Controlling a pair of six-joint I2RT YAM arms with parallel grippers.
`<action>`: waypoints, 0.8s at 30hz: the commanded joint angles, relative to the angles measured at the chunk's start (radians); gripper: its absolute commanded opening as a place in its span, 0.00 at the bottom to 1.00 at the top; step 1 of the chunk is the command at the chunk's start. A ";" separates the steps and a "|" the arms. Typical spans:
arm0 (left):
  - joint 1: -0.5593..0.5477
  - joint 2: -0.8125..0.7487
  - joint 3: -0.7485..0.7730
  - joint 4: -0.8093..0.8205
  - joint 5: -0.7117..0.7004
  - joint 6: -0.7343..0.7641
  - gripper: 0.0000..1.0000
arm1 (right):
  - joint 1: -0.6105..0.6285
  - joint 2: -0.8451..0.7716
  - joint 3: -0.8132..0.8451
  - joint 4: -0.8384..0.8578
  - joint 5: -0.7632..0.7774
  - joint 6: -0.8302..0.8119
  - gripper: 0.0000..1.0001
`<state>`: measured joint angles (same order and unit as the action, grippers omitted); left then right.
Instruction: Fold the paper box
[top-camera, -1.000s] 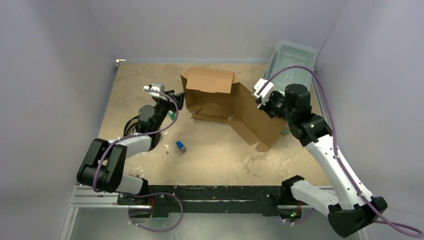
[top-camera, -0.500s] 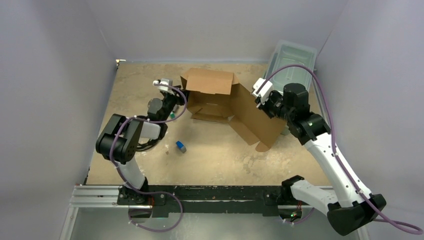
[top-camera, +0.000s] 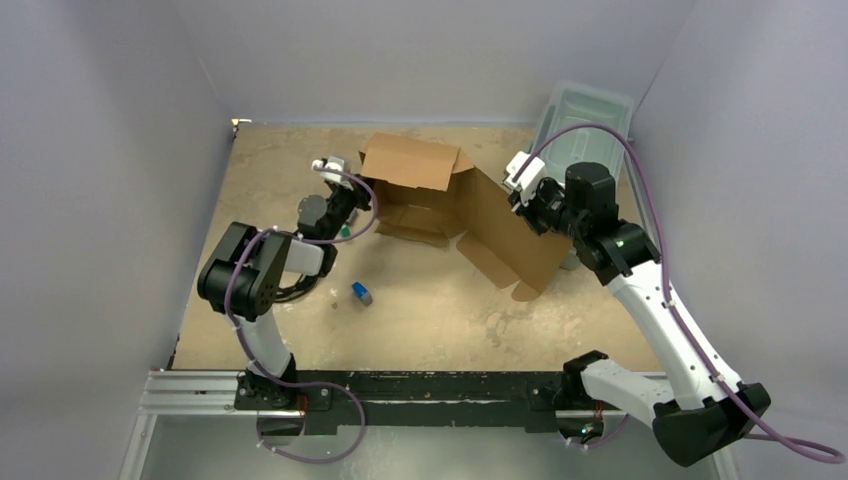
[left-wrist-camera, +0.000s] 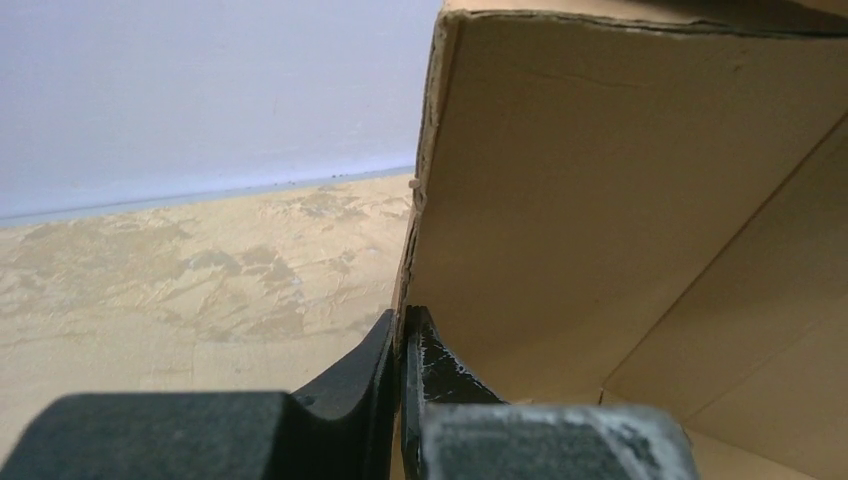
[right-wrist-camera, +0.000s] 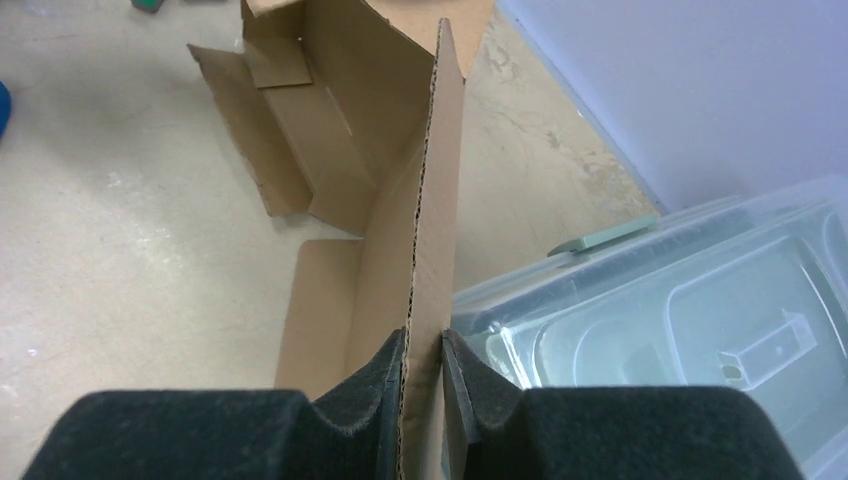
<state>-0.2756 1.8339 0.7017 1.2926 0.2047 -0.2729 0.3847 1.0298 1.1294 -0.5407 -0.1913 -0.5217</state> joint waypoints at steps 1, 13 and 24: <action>-0.031 -0.118 -0.082 0.076 -0.029 0.006 0.00 | -0.007 0.024 0.066 -0.019 -0.093 0.071 0.21; -0.103 -0.186 -0.208 0.090 -0.123 0.038 0.00 | -0.033 0.075 0.205 -0.133 -0.309 0.109 0.34; -0.103 -0.171 -0.204 0.082 -0.102 0.098 0.00 | -0.035 0.084 0.336 -0.227 -0.321 -0.011 0.68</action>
<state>-0.3744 1.6733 0.4973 1.3262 0.0891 -0.2050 0.3523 1.1080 1.3773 -0.7300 -0.4671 -0.4751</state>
